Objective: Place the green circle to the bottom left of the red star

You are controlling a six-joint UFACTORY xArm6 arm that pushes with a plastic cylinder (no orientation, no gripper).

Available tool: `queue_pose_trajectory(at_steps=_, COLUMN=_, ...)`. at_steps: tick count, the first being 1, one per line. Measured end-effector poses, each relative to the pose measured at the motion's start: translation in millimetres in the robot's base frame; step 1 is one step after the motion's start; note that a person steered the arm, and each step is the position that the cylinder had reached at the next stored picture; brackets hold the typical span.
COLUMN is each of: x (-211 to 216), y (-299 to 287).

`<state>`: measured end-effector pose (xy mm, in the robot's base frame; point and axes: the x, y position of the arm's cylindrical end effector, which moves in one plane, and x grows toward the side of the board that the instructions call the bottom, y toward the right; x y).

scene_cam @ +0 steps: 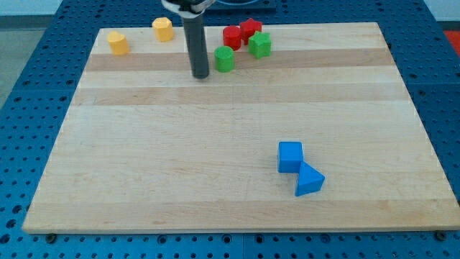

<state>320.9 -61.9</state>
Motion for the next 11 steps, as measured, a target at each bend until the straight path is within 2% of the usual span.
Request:
queue_pose_trajectory(at_steps=2, x=-31, y=19)
queue_pose_trajectory(at_steps=4, x=-18, y=27)
queue_pose_trajectory(at_steps=5, x=-26, y=41)
queue_pose_trajectory(at_steps=7, x=-3, y=48)
queue_pose_trajectory(at_steps=9, x=-40, y=53)
queue_pose_trajectory(at_steps=11, x=-23, y=51)
